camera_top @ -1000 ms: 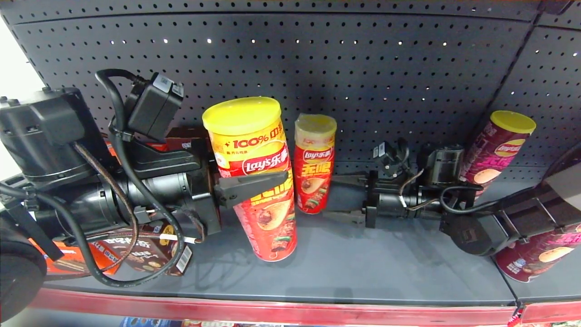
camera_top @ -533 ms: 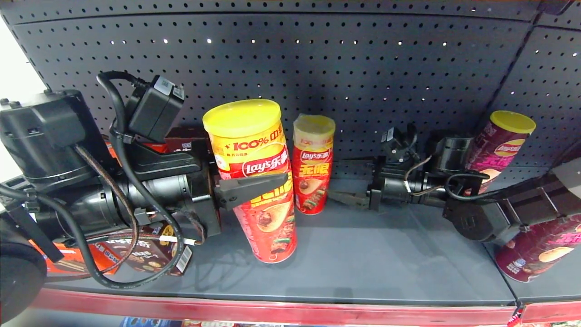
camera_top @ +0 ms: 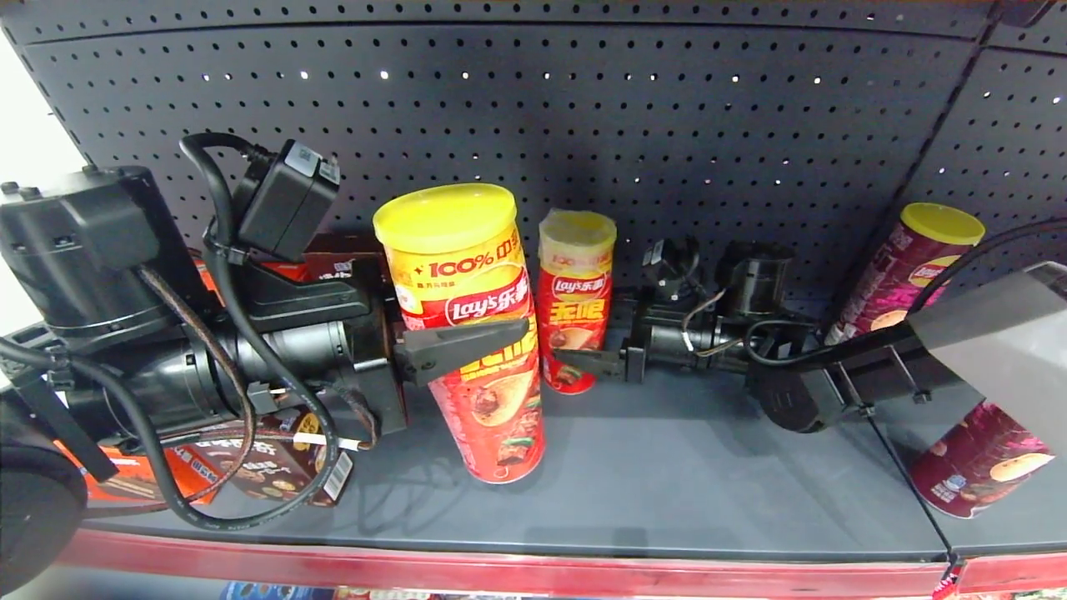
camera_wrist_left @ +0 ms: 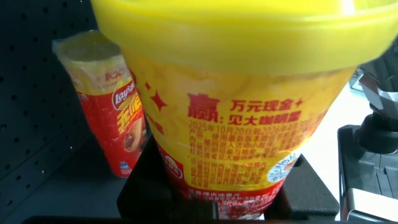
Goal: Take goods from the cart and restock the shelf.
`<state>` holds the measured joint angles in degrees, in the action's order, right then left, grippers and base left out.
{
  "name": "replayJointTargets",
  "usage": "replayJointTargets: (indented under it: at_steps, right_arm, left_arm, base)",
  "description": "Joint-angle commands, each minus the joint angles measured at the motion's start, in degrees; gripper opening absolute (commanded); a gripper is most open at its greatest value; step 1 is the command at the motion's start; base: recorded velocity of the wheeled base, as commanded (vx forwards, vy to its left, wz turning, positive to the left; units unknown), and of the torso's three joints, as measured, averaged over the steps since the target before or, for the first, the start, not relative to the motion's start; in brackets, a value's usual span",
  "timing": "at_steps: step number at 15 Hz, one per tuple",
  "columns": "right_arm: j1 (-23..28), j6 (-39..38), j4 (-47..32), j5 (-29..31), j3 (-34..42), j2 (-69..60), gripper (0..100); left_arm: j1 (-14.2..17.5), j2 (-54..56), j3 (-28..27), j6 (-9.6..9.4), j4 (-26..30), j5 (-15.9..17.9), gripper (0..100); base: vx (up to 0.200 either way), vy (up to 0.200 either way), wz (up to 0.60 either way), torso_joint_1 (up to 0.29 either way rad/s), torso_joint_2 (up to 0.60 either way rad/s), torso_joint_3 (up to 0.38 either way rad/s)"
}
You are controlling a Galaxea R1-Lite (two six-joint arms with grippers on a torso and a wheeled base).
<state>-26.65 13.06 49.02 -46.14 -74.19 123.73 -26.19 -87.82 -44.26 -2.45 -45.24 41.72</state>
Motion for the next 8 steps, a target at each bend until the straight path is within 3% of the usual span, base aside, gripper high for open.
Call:
replayJointTargets:
  at_steps: [1, 4, 5, 8]
  right_arm:
    - [-0.95, -0.05, 0.02, 0.09, -1.92, 2.65, 100]
    - [-0.95, -0.14, -0.06, 0.17, -3.24, 4.06, 100]
    - [-0.95, -0.05, 0.02, 0.17, -3.77, 4.76, 0]
    - [-1.21, -0.05, -0.50, 1.76, -4.03, 5.03, 0]
  left_arm:
    - [-0.01, -0.16, -0.03, -0.01, -0.02, 0.03, 0]
    - [-0.09, -0.33, 0.14, -0.10, -0.11, 0.12, 0]
    - [-0.09, -0.42, 0.06, -0.01, -0.11, 0.03, 0]
    - [-0.01, -0.86, 0.32, -0.01, -0.82, 0.03, 0]
  base:
    - [0.000, 0.000, 0.00, 0.000, 0.00, 0.000]
    - [0.000, 0.000, 0.00, 0.000, 0.00, 0.000]
    - [0.000, 0.000, 0.00, 0.000, 0.00, 0.000]
    - [0.000, 0.000, 0.00, 0.000, 0.00, 0.000]
